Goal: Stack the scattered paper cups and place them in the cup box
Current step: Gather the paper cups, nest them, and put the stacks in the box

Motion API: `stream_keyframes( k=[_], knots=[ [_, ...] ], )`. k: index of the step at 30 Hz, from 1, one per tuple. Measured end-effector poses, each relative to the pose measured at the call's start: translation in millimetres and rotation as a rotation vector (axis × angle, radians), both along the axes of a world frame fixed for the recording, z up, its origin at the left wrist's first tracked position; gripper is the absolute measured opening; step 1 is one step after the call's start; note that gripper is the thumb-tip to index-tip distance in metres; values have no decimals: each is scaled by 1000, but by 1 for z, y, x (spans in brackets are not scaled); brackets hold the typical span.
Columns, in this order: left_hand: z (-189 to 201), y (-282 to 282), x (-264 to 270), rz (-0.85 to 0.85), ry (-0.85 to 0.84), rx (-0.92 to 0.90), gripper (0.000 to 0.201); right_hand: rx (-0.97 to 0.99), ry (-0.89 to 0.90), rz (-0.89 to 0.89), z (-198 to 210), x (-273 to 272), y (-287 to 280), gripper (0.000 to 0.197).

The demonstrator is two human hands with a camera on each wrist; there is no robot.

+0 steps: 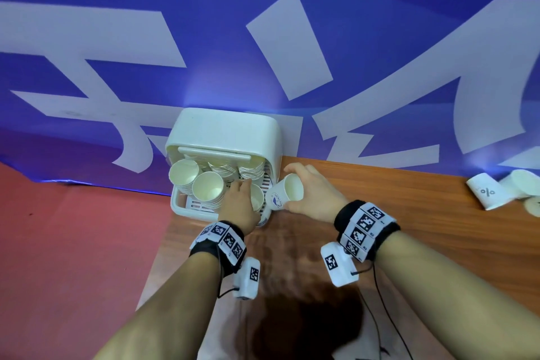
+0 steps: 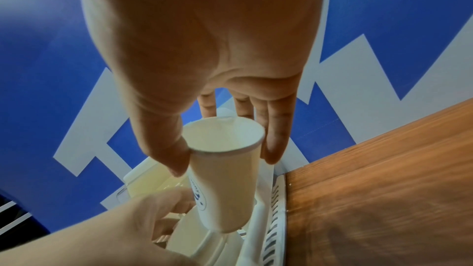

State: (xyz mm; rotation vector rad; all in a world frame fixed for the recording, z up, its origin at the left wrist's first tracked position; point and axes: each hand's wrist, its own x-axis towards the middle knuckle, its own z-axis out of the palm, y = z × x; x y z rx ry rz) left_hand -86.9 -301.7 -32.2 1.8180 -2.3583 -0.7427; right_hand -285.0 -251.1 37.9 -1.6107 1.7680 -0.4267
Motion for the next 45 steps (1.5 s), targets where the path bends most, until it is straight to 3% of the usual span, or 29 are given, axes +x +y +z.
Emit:
stream_keyframes(
  k=[7, 14, 18, 23, 26, 31, 38, 45],
  knots=[
    [-6, -2, 0, -12, -21, 26, 76, -1, -4, -13, -2, -6, 0, 65],
    [-9, -4, 1, 22, 14, 44, 71, -19, -30, -27, 4, -6, 5, 73],
    [-5, -2, 0, 8, 53, 19, 79, -29, -3, 34, 9, 0, 7, 76],
    [8, 9, 12, -27, 187, -70, 65, -85, 69, 114, 14, 19, 2, 74],
    [18, 15, 27, 22, 287, -106, 53, -116, 109, 137, 12, 37, -1, 74],
    [35, 18, 50, 144, 384, -95, 51, -184, 263, 209, 8, 64, -7, 69],
    [33, 17, 76, 251, 423, -75, 40, -130, 522, 358, -1, 91, -21, 67],
    [34, 10, 87, 367, 480, -107, 34, -45, 568, 411, -22, 102, -41, 64]
  ],
)
